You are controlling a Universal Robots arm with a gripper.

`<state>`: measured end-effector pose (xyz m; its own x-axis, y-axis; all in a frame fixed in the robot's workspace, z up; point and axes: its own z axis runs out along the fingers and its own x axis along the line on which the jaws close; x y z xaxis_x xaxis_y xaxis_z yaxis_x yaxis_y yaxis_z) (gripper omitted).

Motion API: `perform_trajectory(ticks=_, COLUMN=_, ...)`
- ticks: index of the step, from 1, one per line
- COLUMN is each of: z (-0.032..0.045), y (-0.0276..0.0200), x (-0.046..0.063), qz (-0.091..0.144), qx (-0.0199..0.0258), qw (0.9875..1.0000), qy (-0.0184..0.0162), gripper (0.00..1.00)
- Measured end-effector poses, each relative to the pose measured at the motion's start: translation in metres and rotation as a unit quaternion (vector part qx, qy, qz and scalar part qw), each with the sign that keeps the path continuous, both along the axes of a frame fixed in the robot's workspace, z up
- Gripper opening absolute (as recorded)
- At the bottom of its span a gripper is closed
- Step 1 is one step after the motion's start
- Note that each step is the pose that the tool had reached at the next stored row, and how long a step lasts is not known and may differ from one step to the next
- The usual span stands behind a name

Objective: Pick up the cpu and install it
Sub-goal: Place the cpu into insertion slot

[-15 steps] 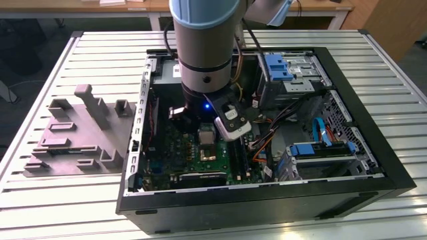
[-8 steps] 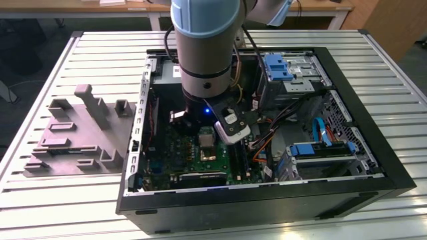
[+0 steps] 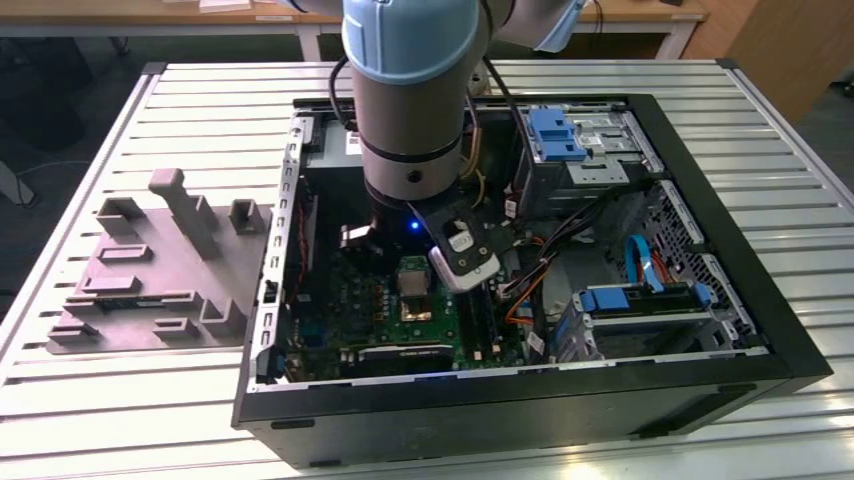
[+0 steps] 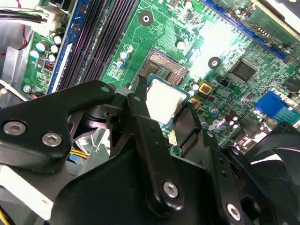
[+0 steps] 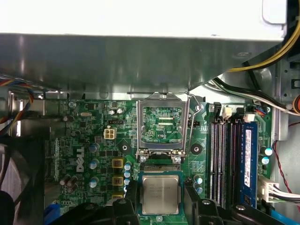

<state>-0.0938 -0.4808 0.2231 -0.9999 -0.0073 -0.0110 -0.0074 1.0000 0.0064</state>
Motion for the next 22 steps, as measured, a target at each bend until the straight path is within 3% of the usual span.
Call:
perform_trajectory(ticks=13, z=-0.0008, y=0.0001, x=0.0001, qz=0.000, qx=-0.0006, qw=1.0000, qy=0.0000, gripper=0.47)
perform_trajectory(ticks=15, z=-0.0009, y=0.0000, x=0.0000, qz=0.000, qx=-0.0043, qw=1.0000, qy=0.0000, gripper=0.47)
perform_trajectory(ticks=20, z=-0.0016, y=0.0000, x=0.0000, qz=0.000, qx=-0.0198, qw=0.9998, qy=0.0000, gripper=0.47)
perform_trajectory(ticks=22, z=-0.0041, y=0.0000, x=0.0001, qz=0.000, qx=-0.0201, qw=0.9998, qy=0.0000, gripper=0.47)
